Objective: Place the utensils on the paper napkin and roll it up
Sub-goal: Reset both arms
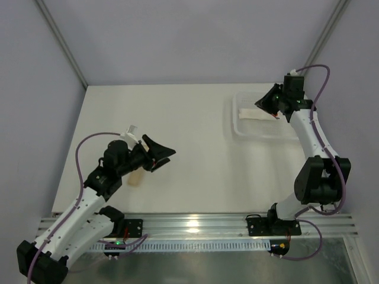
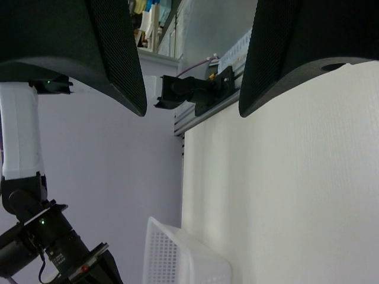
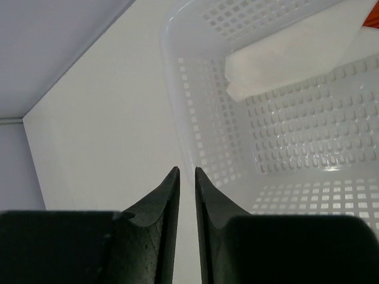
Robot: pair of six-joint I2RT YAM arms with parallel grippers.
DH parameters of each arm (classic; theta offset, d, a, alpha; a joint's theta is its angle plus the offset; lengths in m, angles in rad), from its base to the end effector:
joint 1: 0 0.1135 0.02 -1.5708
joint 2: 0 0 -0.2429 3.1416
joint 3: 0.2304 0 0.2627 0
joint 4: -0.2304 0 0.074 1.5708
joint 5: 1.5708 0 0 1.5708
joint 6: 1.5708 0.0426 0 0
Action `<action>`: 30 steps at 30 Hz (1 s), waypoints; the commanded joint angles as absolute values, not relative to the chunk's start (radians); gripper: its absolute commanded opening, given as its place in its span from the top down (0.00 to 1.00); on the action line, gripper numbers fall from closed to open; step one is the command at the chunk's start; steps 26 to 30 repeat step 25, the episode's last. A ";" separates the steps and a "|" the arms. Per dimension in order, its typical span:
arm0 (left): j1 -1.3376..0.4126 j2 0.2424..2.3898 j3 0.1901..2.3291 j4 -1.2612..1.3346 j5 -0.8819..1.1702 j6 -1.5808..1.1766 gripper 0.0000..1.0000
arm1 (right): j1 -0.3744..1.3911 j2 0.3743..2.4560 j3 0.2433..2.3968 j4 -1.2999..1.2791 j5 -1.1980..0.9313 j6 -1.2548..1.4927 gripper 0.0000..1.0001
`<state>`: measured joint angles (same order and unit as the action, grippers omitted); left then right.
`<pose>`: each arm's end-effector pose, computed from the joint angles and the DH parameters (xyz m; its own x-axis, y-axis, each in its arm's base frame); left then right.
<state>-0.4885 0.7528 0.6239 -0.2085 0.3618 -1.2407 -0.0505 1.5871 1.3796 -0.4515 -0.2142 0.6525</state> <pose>0.1797 -0.1126 0.2685 -0.7890 -0.5826 -0.1950 -0.0387 0.3639 -0.9307 0.3780 -0.0100 0.2916 -0.5579 0.6223 -0.5492 0.2772 0.7634 0.5835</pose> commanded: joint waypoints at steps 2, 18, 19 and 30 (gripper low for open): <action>-0.482 0.713 0.578 -0.109 0.342 -1.350 0.34 | -0.011 1.483 1.408 -0.567 -0.245 0.555 0.78; -0.482 0.575 0.491 -0.144 0.278 -1.448 0.01 | 0.038 1.264 1.289 -0.860 -0.242 0.477 0.00; -0.482 0.565 0.486 -0.143 0.276 -1.451 0.01 | 0.044 1.252 1.289 -0.867 -0.244 0.477 0.01; -0.482 0.557 0.415 -0.045 0.293 -1.502 0.01 | 0.063 1.160 1.124 -0.809 -0.351 0.482 0.01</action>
